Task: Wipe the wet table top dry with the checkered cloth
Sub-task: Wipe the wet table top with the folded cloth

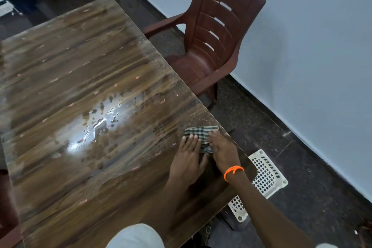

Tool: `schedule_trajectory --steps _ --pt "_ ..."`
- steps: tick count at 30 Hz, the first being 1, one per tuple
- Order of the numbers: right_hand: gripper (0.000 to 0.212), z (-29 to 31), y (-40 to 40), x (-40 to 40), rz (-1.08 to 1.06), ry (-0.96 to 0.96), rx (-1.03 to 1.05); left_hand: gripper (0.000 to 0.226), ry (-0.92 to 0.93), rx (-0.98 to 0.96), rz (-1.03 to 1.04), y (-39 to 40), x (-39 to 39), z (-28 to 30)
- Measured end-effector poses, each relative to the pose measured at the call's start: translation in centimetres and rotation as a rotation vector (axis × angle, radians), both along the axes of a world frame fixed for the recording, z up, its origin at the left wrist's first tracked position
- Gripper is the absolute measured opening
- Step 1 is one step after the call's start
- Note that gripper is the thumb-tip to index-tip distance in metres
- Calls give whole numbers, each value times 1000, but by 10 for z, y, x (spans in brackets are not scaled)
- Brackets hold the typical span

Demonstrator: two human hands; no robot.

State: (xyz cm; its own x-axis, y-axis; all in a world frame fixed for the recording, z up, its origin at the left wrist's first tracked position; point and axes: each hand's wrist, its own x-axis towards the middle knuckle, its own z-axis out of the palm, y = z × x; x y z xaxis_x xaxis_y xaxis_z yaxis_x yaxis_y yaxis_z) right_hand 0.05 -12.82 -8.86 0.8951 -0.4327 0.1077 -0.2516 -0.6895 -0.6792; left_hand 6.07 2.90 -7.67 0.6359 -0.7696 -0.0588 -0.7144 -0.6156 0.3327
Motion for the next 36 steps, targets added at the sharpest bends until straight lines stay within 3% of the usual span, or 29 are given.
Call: schedule_trajectory --steps 4,8,13,19,29,36 --pt "39 4 28 6 84 27 26 68 17 42 10 28 7 -1" --pt "40 3 50 -36 73 56 19 73 45 54 -103 57 -26 -2" --pt "50 4 38 -79 -201 86 75 73 116 -27 -254 21 -39 -2" --pt "38 15 10 -44 -445 67 61 65 74 -41 -359 -41 8 -3" --pt "30 11 9 56 -374 33 105 74 62 24 -198 -41 93 -4" --pt "36 10 52 55 -238 67 144 70 108 -4 -53 13 70 1"
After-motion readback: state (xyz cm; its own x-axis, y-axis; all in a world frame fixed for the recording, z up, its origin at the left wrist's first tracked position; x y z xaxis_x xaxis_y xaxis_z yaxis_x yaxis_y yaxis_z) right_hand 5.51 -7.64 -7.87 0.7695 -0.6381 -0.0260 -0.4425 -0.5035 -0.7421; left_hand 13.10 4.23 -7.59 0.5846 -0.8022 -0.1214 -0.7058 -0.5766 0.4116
